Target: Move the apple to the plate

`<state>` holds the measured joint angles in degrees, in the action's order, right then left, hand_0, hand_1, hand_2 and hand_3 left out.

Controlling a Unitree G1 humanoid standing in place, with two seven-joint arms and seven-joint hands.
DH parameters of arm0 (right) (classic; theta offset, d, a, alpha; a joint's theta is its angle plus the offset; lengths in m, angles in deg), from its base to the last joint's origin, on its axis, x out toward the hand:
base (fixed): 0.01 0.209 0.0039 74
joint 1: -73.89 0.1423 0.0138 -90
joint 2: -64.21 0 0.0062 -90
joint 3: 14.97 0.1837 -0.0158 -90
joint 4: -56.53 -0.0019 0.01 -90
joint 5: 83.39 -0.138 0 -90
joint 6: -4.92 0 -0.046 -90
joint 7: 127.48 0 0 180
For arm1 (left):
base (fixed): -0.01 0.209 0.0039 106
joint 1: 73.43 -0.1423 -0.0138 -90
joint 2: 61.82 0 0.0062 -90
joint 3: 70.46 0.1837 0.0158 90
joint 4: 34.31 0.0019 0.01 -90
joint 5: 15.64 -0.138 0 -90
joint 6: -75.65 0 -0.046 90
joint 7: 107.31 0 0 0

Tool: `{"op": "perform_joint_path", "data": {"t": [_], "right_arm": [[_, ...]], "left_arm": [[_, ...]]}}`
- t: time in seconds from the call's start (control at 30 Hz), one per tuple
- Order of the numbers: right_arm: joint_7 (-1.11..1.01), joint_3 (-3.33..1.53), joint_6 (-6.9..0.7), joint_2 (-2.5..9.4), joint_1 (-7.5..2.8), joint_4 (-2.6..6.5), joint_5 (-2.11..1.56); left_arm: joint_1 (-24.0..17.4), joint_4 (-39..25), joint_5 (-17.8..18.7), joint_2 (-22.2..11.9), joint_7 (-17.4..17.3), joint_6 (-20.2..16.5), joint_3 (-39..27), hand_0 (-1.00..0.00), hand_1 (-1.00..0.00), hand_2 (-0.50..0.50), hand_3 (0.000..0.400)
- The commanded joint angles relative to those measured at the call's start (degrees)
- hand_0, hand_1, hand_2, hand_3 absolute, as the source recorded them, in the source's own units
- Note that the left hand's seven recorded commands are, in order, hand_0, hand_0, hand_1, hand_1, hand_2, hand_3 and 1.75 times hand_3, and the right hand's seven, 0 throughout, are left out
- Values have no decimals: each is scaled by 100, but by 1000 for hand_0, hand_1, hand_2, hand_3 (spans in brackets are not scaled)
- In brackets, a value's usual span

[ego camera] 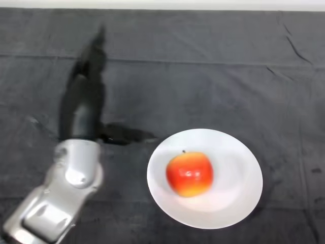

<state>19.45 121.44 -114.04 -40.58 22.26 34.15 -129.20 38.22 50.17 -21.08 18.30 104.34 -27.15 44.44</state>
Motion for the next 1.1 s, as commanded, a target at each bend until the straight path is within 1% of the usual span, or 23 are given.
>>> {"op": "perform_joint_path", "data": {"t": [0.03,0.13,0.37,0.5,0.77,1.1], "right_arm": [[-32,96,-2,-261,-136,20,35],[-30,95,-2,-259,-138,15,36],[-25,95,-2,-254,-141,4,36],[-23,94,-2,-252,-143,-1,36],[-19,94,-2,-248,-146,-10,36],[-15,95,-3,-247,-148,-16,35]], "left_arm": [[-386,-338,-10,-346,99,81,-290,0,0,0,0],[-601,-514,9,-420,139,109,-610,0,0,0,0],[-1150,-730,127,-549,220,367,-1415,0,0,0,0],[-1427,-873,228,-583,245,444,-1884,0,0,0,0],[-1882,-1196,426,-583,265,495,-2805,0,0,0,0],[-2292,-1493,568,-464,293,565,-3712,0,0,0,0]]}}
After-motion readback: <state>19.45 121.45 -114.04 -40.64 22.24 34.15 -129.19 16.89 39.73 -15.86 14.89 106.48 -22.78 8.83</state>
